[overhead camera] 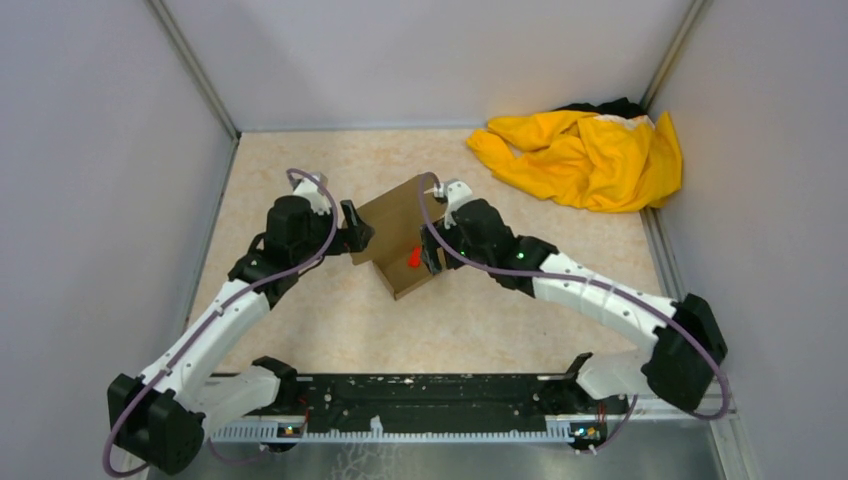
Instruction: Fold the paper box
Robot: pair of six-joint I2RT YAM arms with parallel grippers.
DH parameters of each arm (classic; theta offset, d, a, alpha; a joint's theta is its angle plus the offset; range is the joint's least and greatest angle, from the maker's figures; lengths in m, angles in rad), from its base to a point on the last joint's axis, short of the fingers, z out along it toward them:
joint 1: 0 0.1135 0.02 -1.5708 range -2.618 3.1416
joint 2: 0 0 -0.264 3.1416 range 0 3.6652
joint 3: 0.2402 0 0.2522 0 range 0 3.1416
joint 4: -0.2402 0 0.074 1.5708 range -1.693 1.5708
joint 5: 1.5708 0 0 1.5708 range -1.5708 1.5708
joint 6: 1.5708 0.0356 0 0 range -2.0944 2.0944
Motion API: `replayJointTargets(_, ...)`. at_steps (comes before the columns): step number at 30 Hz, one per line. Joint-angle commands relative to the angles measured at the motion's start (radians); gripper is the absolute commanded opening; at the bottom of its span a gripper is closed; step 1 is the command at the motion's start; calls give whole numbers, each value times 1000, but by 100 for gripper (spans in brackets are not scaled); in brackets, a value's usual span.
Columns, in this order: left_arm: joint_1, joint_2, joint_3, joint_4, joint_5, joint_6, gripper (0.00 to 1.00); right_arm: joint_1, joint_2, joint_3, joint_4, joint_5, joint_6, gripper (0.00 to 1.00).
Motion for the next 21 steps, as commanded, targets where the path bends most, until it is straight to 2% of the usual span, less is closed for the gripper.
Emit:
replayJointTargets(1,7,-39,-30,7,67,-30,99,7,-137,-89,-16,-47,97,75)
replayJointTargets(7,7,-101,-82,-17,98,-77,99,7,-255,-178,-17,-119,124,75)
replayJointTargets(12,7,-187,-139,-12,71,-103,99,7,-318,-225,70,-187,105,74)
replayJointTargets(17,8,-188,-103,-42,45,-91,99,2,-312,-145,40,-111,40,75)
replayJointTargets(21,7,-179,-88,-56,28,-85,99,-91,-241,-78,24,-245,29,75)
